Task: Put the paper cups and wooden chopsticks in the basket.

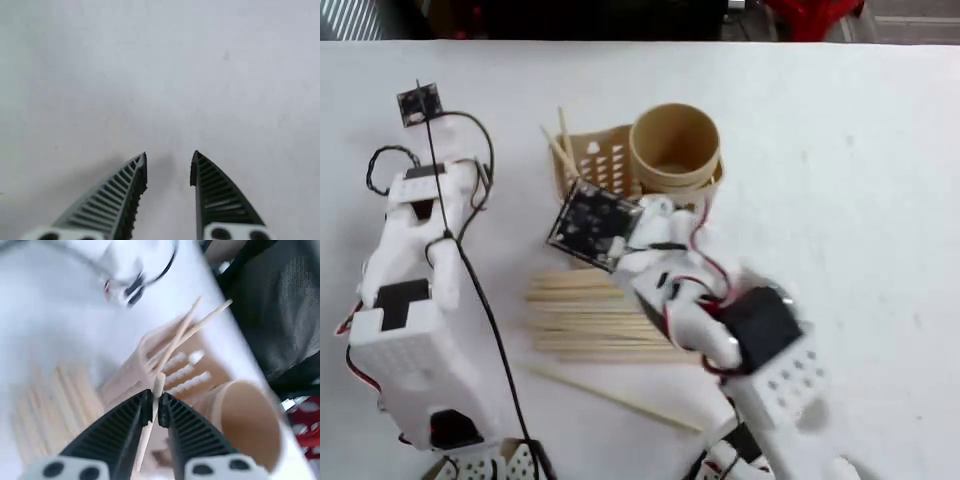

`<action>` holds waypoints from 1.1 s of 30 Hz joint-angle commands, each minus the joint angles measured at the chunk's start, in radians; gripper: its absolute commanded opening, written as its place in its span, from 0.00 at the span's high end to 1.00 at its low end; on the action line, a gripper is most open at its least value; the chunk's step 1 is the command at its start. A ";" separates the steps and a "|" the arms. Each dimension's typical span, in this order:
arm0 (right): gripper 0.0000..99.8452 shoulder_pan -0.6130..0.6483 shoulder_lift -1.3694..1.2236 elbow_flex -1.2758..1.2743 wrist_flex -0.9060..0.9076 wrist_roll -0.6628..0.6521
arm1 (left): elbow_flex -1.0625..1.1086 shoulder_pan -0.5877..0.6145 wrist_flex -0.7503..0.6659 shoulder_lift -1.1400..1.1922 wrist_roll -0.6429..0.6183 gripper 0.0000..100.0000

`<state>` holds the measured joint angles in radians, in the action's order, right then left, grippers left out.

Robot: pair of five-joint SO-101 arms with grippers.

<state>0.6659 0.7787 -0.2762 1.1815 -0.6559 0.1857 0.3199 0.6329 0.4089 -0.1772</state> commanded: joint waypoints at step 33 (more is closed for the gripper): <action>0.98 -0.013 -0.769 0.944 0.047 0.404 | -0.060 -0.024 0.003 -0.002 0.015 0.84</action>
<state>0.6644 0.0115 0.6828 1.2198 -0.2831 0.1765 0.3107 0.6329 0.4135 -0.1772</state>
